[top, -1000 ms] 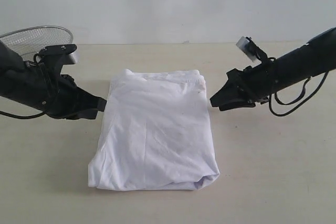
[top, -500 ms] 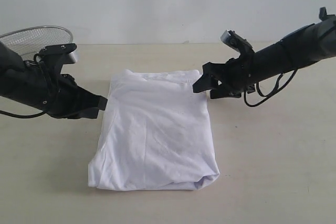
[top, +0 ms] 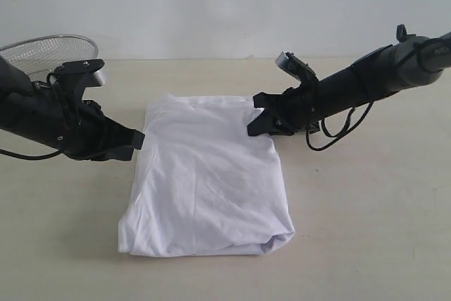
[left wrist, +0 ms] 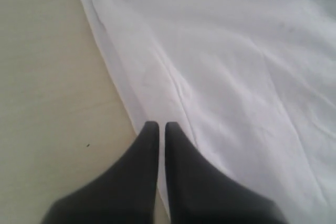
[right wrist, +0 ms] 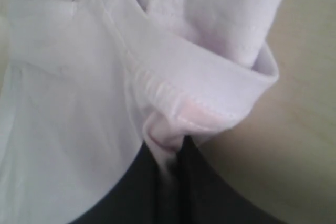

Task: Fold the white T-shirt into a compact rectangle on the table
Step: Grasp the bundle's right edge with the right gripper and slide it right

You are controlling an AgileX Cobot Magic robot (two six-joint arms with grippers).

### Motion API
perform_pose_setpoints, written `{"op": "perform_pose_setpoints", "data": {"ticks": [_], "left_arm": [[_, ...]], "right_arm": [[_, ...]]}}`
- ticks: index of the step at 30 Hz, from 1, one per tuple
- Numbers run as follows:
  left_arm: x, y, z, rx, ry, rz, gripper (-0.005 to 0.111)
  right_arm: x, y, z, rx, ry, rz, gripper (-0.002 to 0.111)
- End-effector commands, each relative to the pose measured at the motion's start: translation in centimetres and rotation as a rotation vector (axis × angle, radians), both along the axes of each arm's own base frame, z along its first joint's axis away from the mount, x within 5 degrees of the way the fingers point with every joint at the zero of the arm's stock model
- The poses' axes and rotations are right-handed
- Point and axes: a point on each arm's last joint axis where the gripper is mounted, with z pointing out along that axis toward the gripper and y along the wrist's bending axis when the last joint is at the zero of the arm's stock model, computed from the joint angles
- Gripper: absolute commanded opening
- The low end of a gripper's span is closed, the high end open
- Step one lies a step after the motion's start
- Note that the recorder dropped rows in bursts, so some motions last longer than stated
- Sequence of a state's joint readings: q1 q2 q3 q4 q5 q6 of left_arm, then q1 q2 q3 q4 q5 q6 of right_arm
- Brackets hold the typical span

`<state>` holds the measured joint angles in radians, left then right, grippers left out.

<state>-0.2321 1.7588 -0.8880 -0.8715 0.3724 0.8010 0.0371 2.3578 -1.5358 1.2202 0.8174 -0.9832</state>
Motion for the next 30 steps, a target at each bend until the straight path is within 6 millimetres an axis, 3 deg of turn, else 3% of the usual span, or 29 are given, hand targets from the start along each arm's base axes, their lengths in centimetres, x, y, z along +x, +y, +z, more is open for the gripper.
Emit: {"op": "perform_pose_setpoints", "data": {"ticks": [1,9,21,30], "left_arm": [[0.0,0.1,0.3,-0.003,-0.014,0.006,0.005],[0.0,0.1,0.3,-0.003,-0.014,0.006,0.005],[0.0,0.1,0.3,-0.002,-0.015,0.007,0.005],[0.0,0.1,0.3,-0.002,-0.015,0.007,0.005]], "right_arm": [[0.8,-0.2,0.4,-0.074,-0.043,0.027,0.000],[2.1,-3.0,2.2,-0.300,-0.058,-0.013,0.000],[4.9,-8.1,5.0,-0.358,-0.159,-0.139,0.000],[7.0,-9.8,4.6,-0.430,-0.147,-0.144,0.000]]}}
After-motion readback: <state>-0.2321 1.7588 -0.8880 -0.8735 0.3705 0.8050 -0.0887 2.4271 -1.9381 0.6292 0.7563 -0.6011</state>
